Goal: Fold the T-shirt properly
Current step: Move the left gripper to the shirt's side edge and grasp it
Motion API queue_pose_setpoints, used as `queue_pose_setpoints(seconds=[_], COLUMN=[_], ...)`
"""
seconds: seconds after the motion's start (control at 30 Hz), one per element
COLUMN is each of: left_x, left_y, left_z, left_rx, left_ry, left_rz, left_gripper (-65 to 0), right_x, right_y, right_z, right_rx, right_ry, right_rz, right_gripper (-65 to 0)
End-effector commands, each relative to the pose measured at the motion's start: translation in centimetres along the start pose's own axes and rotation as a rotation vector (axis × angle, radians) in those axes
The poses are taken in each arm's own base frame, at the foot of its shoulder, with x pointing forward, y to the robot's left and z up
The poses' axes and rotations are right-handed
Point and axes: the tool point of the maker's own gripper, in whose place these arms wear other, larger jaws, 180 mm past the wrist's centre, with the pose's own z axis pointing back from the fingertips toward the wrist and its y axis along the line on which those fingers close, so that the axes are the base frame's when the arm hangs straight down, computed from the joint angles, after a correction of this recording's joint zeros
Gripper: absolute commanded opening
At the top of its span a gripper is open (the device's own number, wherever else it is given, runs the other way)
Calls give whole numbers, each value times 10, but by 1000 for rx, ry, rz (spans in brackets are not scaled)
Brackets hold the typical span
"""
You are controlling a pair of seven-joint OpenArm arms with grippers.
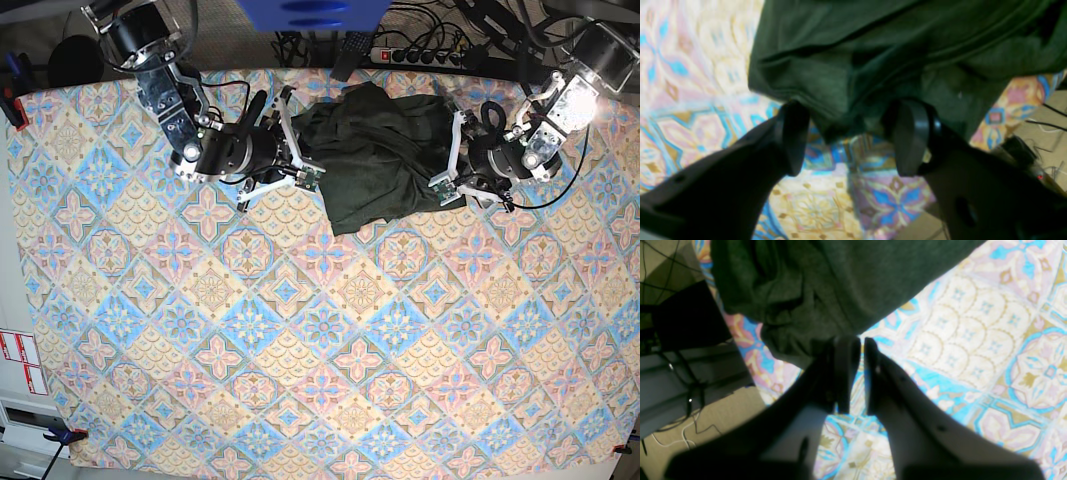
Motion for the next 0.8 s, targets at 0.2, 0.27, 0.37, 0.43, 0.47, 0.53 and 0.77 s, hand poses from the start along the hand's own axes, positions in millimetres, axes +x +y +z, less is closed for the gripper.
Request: queue_pose_setpoints(seconds=[0.2,0.27,0.37,0.43,0.47,0.53,0.77], left_x=[4,8,17,24,25,28,32], left_y=[18,24,31,34,36,39,48], left_z=[3,5,6,7,7,8,-5], left_rx=[88,100,112,117,122,129,174], left_ry=[9,1,-12,-20,-23,-28,-5], left_rz=[-58,-61,-77,-91,-93,-95,-102], left_gripper=[-278,-345,-422,-441,-448,-450,-450], right_x=[8,8,8,9,9,10,9], right_y=[-4,-4,-4,-4,-4,-4,-2], right_z=[4,4,4,4,4,4,3], right_rx=[-8,-9,-9,-8,-8,-8,-4], right_ry=[-33,-33,-33,-35,-35,-37,-35], right_rz=[5,4,4,4,6,5,3], right_gripper=[-590,-590,-590,-590,-590,-590,-590])
